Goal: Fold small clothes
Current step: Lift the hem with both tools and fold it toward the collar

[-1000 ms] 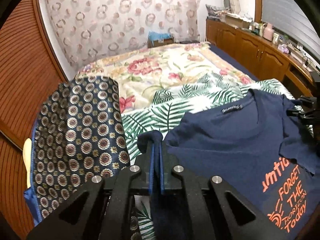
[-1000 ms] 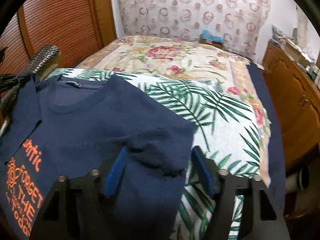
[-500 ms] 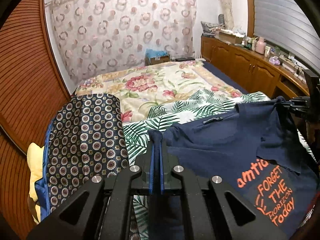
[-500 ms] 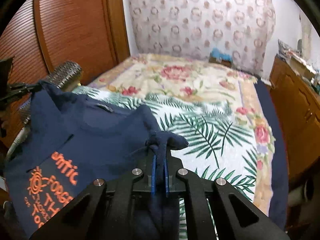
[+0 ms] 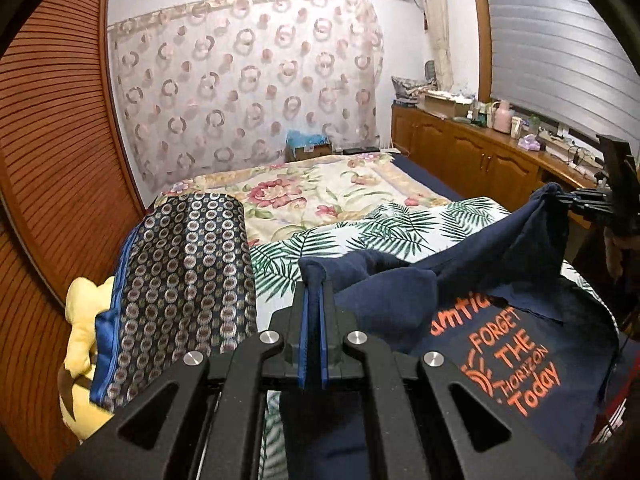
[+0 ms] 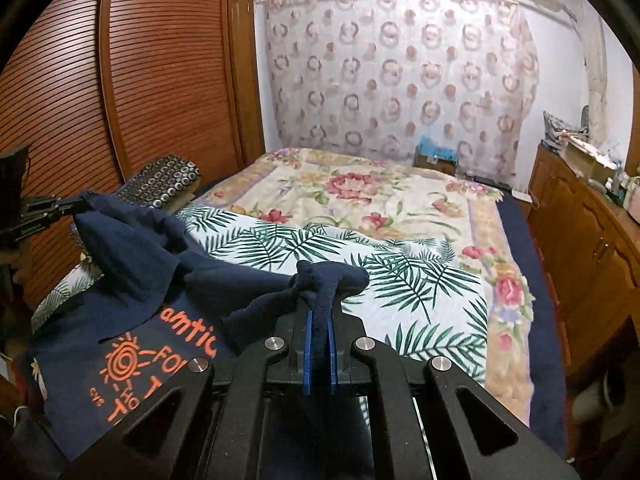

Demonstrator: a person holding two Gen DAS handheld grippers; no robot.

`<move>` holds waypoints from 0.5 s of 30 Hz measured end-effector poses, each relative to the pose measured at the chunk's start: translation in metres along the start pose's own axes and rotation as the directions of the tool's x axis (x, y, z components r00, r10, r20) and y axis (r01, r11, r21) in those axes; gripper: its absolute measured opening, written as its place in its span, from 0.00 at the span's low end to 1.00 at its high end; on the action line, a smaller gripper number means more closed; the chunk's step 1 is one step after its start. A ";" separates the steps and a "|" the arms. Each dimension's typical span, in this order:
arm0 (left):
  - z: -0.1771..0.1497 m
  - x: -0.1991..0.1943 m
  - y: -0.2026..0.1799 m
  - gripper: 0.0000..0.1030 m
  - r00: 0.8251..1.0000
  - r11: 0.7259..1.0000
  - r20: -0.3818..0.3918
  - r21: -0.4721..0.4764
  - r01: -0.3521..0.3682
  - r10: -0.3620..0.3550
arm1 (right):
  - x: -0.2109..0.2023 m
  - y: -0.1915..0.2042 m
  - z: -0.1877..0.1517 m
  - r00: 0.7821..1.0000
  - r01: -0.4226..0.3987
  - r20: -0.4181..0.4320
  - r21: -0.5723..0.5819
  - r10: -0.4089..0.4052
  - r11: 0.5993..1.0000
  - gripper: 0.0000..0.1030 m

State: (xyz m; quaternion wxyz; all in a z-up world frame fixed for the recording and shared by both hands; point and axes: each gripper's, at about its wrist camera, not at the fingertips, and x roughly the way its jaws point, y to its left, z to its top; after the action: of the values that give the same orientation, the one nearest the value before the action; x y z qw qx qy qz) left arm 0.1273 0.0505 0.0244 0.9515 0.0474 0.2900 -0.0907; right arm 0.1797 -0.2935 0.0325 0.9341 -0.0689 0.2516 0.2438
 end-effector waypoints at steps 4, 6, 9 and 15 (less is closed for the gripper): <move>-0.015 -0.022 0.001 0.05 1.000 1.000 0.022 -0.010 -0.002 0.002 | -0.021 0.011 -0.011 1.000 0.010 0.022 -0.013 -0.010 1.000 0.05; -0.023 -0.034 0.003 0.05 0.999 1.000 0.033 -0.018 -0.002 0.002 | -0.033 0.014 -0.018 0.999 0.012 0.035 -0.009 -0.012 1.000 0.05; -0.038 -0.054 0.004 0.05 0.999 0.999 0.047 -0.033 0.003 -0.002 | -0.050 0.018 -0.032 0.999 0.019 0.043 0.001 -0.019 1.000 0.05; -0.068 -0.088 0.003 0.05 0.997 0.997 0.076 -0.076 0.011 -0.005 | -0.103 0.034 -0.063 0.997 -0.019 0.070 0.056 0.015 0.998 0.05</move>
State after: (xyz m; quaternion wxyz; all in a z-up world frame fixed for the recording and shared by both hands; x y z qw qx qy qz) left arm 0.0192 0.0760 0.0175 0.9626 0.0064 0.2572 -0.0851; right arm 0.0578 -0.3235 0.0297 0.9416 -0.0317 0.2266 0.2469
